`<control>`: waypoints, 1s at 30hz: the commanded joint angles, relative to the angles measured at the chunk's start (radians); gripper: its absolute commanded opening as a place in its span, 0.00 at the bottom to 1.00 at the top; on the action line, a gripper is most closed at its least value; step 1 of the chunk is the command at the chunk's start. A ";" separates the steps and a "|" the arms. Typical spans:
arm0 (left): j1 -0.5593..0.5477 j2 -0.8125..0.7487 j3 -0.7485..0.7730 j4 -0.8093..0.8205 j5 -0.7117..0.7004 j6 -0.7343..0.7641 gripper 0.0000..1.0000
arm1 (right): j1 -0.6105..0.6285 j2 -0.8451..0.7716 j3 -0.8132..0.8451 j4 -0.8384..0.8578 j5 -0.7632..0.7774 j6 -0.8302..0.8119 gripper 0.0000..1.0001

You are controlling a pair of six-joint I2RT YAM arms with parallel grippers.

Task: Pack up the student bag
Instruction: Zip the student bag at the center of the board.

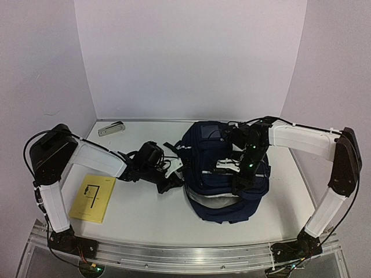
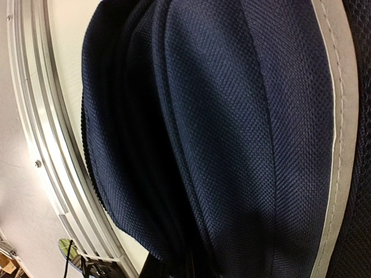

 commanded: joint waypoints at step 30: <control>-0.035 -0.322 -0.178 0.028 -0.103 -0.117 0.00 | 0.073 0.283 0.562 0.069 -0.191 0.317 0.59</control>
